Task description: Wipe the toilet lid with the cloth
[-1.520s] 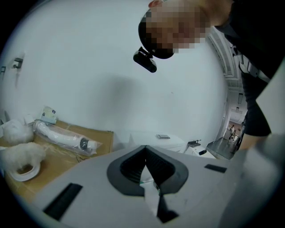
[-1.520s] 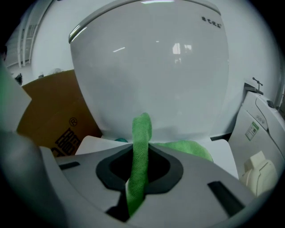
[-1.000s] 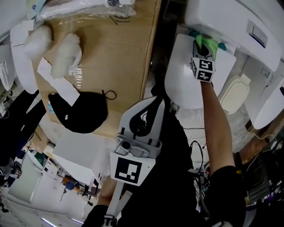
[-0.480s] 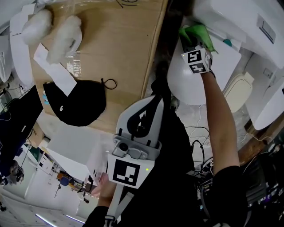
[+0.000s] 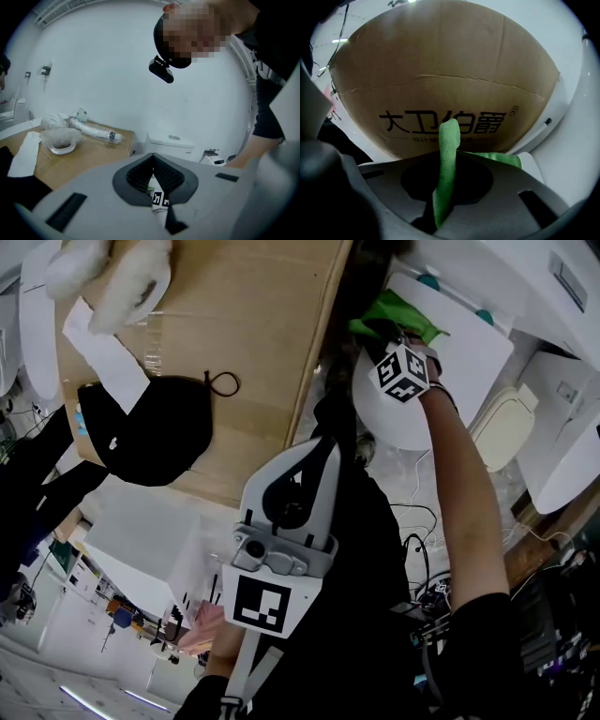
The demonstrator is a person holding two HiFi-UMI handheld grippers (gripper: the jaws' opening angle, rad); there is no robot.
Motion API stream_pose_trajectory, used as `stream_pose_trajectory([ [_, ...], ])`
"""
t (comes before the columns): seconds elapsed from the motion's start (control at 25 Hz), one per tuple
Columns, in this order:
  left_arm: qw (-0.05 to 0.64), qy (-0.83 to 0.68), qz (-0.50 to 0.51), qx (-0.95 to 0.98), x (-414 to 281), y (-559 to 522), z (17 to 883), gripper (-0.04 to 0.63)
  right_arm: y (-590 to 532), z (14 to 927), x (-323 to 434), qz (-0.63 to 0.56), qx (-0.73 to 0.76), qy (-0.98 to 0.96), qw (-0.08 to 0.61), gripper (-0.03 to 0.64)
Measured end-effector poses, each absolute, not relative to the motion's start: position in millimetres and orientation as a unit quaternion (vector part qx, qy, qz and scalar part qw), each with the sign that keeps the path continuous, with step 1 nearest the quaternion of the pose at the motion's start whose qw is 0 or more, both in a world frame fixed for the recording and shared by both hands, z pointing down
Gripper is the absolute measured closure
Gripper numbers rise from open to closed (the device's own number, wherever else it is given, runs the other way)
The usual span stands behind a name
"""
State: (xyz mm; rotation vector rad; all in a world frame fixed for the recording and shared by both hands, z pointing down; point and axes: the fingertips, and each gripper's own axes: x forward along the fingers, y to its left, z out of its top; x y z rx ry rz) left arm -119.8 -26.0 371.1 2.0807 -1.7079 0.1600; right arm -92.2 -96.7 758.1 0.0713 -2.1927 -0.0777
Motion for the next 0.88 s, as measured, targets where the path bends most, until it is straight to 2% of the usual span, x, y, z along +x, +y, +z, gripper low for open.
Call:
stream_pose_trajectory([
  [0.88, 0.218, -0.631, 0.049, 0.743, -57.3, 97.8, 379.4, 0.592, 91.5, 768.1, -70.8, -0.095, -0.107, -0.883, 0.447, 0.565],
])
